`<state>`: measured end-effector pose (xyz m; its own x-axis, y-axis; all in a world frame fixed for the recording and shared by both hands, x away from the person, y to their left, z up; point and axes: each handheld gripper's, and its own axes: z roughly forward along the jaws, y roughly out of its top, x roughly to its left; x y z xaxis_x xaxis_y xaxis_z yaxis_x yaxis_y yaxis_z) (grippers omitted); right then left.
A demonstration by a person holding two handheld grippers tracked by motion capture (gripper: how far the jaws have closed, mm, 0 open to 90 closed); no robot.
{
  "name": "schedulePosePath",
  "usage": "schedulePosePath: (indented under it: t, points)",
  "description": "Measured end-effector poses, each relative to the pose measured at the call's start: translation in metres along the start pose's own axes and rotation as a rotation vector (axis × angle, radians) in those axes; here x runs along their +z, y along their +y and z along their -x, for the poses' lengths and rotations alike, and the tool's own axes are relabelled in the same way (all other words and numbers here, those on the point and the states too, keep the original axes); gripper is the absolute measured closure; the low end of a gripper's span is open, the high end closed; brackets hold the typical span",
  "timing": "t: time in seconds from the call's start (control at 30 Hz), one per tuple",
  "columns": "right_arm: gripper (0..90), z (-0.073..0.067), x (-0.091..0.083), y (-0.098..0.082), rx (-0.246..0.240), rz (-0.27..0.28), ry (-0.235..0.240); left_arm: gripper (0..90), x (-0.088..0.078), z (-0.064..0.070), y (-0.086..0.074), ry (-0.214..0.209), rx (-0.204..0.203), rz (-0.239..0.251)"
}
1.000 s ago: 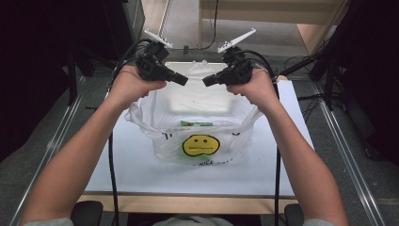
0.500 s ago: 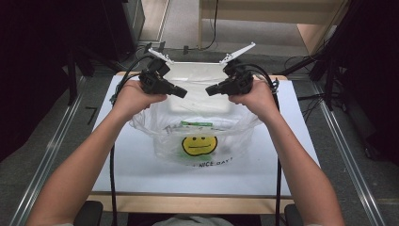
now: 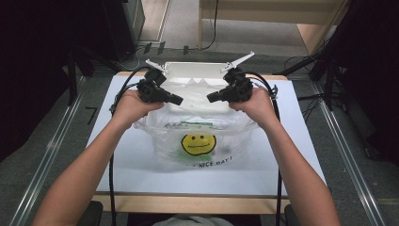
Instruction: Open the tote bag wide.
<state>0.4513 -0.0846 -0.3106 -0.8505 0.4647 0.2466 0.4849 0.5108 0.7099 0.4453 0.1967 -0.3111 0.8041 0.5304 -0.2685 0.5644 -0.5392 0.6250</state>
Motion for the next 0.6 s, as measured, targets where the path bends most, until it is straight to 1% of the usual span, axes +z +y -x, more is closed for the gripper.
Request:
schedulePosePath:
  t: [0.03,0.07,0.13,0.23,0.3,0.4,0.47,0.5,0.53,0.57,0.6]
  points:
    - [90.0,0.000,0.001,-0.001,-0.001,0.004,-0.002,90.0,0.001,0.000,-0.001,0.013,0.005,-0.002]
    - [90.0,0.000,0.002,-0.003,-0.002,0.012,-0.002,90.0,0.001,0.000,-0.003,0.005,-0.004,0.004]
    - [90.0,0.000,0.004,-0.005,0.003,0.007,-0.001,90.0,0.003,-0.001,-0.005,0.007,-0.003,0.000]
    - [90.0,0.002,0.009,-0.010,0.008,-0.009,-0.010,90.0,0.006,-0.003,-0.010,0.000,-0.015,0.001]
    - [90.0,0.003,0.011,-0.014,0.008,-0.003,-0.017,90.0,0.007,-0.004,-0.012,0.000,-0.023,-0.002]
    - [90.0,0.005,0.014,-0.020,0.015,-0.009,-0.024,90.0,0.011,-0.007,-0.017,-0.006,-0.037,0.002]
    - [90.0,0.007,0.017,-0.023,0.022,-0.020,-0.024,89.9,0.014,-0.008,-0.020,-0.003,-0.038,-0.005]
    - [90.0,0.008,0.018,-0.027,0.031,-0.018,-0.030,89.8,0.014,-0.009,-0.021,-0.004,-0.041,-0.007]
    - [90.0,0.009,0.018,-0.028,0.033,-0.017,-0.027,89.8,0.015,-0.009,-0.022,-0.004,-0.043,-0.006]
    - [90.0,0.011,0.020,-0.032,0.042,-0.019,-0.026,89.7,0.016,-0.009,-0.023,0.001,-0.044,-0.010]
    - [90.0,0.011,0.020,-0.032,0.042,-0.019,-0.026,89.7,0.017,-0.009,-0.024,0.014,-0.040,-0.011]
